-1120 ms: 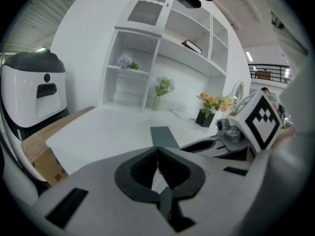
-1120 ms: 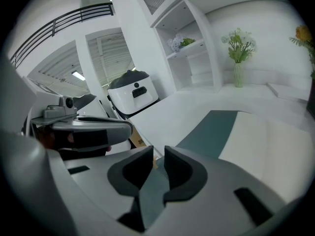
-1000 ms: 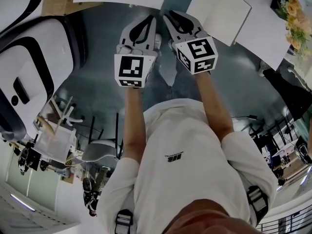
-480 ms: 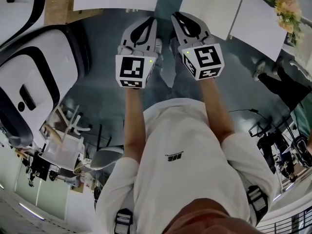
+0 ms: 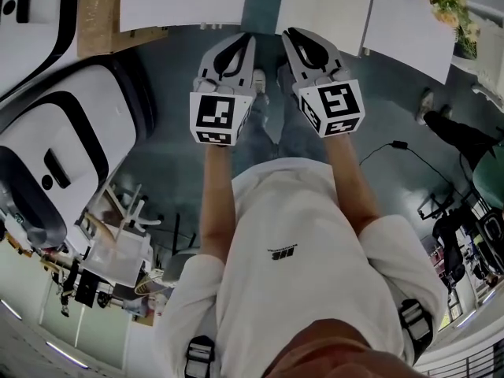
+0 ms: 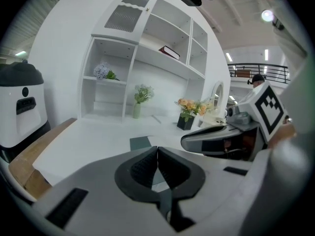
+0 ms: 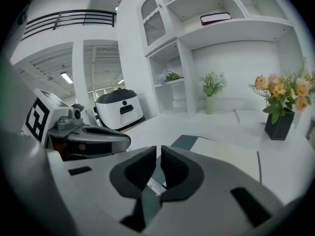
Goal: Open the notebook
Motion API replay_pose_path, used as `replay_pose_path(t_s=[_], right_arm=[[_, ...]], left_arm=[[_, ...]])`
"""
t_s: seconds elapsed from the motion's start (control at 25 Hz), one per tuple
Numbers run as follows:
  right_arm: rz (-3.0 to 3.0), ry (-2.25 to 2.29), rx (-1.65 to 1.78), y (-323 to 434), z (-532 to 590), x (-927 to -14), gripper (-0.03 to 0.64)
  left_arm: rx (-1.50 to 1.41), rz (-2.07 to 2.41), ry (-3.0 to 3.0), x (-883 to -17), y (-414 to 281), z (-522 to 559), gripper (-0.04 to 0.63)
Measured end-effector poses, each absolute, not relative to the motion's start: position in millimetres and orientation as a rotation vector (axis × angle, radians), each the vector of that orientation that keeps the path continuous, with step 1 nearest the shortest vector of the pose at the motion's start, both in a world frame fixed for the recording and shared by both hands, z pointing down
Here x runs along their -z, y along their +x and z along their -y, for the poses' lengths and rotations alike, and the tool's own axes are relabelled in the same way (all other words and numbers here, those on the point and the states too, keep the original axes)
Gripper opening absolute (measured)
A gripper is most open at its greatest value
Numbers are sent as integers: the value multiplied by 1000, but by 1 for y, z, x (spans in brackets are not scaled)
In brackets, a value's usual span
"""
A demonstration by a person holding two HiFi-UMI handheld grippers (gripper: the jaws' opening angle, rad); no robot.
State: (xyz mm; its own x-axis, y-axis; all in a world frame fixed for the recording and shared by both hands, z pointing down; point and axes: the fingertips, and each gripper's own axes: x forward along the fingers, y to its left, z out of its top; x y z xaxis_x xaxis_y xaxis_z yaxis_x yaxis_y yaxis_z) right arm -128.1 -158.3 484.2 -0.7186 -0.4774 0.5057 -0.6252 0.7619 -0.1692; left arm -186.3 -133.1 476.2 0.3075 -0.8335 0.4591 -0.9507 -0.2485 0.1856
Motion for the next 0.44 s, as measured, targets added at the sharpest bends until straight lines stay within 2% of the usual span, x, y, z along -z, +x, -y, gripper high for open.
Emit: replay_pose_path(t_s=[0.44], right_arm=[[2520,905,-454,-99,143,-464,18]], left_arm=[[-364,1566,2164,-462,-164,119,0]])
